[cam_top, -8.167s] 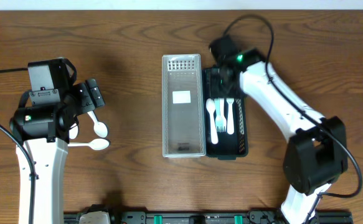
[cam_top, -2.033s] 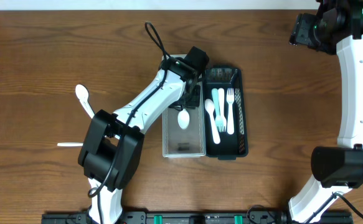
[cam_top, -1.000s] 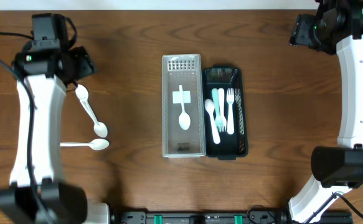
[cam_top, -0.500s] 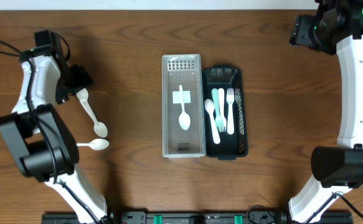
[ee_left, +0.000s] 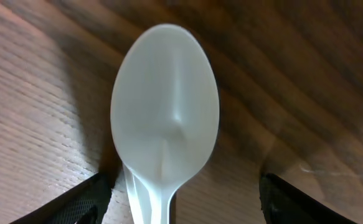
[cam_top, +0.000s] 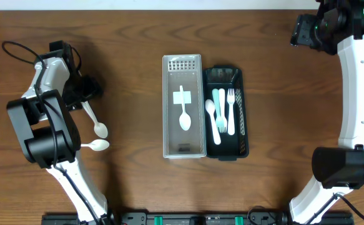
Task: Pack container
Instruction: 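Return the left gripper to the spoons and grasp another white spoon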
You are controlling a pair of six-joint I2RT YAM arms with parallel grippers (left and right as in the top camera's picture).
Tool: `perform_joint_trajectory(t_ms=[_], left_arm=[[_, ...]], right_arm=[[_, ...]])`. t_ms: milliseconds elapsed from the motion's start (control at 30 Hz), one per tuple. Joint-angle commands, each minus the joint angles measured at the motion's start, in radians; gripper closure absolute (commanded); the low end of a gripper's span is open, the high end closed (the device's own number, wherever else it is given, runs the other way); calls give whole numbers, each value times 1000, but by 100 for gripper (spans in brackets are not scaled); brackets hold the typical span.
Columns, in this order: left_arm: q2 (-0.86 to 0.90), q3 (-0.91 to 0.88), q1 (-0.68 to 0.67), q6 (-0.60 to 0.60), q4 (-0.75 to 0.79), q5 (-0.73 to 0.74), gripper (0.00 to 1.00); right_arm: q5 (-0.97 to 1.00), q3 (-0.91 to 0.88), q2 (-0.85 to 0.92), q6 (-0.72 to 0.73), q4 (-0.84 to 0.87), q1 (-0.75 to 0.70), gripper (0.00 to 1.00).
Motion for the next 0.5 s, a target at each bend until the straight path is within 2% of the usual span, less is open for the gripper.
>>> perform_joint_trajectory(t_ms=[0,67,200,467], left_arm=[[30,-6,0,25,7,11,21],[24,-6,0,44,6,2,26],[-3,-6,-1,48,3,-43,25],[-38,-6,-37,134,7,-42,25]], right_arm=[[7,-8,4,-10,-2,-8,28],[7,-8,4,-10,-1,-8,28],[7,-8,4,-10,0,-8,28],[7,-8,4,-6,1,-8,28]])
